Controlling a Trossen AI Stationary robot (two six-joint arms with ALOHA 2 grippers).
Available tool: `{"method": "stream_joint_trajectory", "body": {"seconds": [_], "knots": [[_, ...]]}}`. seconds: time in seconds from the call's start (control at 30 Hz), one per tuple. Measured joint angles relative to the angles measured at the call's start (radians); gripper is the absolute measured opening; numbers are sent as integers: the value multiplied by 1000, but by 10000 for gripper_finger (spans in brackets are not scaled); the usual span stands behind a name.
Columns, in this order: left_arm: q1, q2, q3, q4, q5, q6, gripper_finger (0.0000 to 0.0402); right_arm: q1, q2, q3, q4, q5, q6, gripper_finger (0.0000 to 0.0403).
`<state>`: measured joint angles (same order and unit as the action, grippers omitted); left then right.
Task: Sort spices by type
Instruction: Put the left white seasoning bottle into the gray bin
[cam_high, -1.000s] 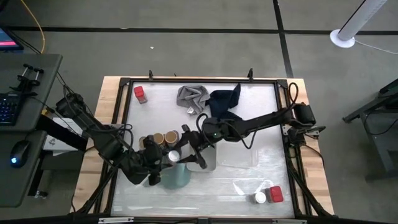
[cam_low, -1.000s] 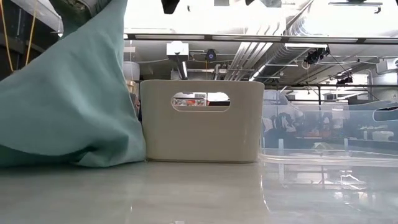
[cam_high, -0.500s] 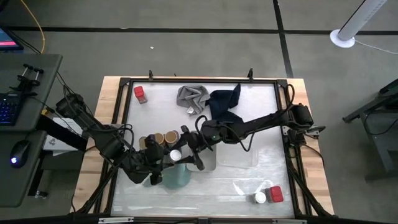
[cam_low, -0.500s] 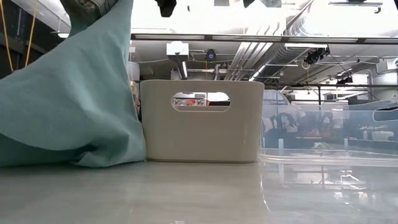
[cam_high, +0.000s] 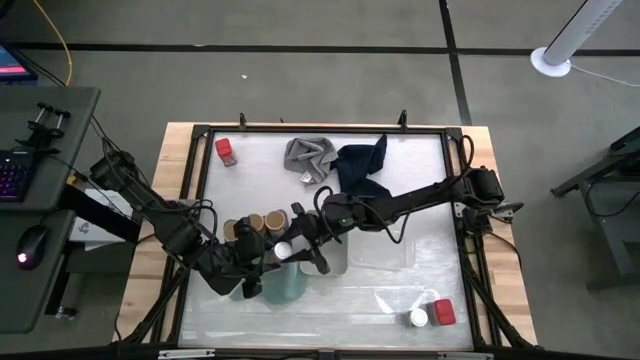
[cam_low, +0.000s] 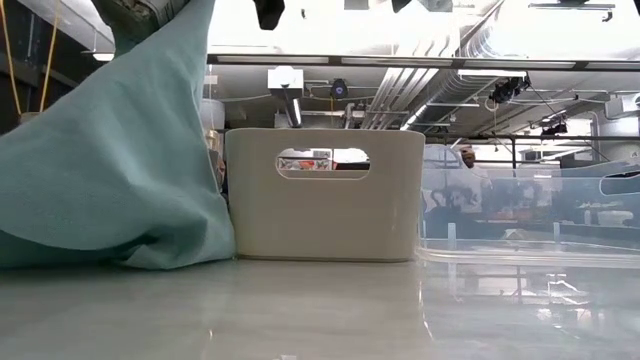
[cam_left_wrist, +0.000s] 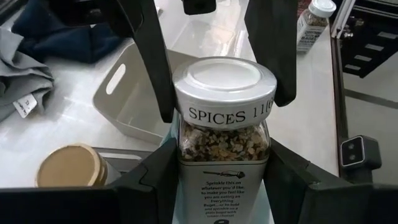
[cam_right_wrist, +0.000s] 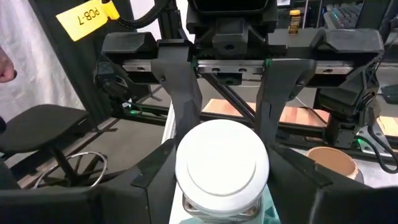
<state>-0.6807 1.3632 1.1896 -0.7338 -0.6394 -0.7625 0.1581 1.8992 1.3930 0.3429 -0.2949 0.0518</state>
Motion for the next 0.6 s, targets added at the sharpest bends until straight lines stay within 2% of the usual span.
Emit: {"method": "stream_joint_trajectory", "body": {"seconds": [0.23, 0.4, 0.6], "knots": [[-13, 0, 0, -3, 117, -123, 195, 2, 1, 0, -11, -2, 9, 200], [-80, 0, 1, -51, 181, -270, 218, 0, 1, 0, -11, -8, -12, 200], [-171, 24, 1, -135, 162, -442, 221, -16, -7, -1, -16, 1, -33, 200]]}}
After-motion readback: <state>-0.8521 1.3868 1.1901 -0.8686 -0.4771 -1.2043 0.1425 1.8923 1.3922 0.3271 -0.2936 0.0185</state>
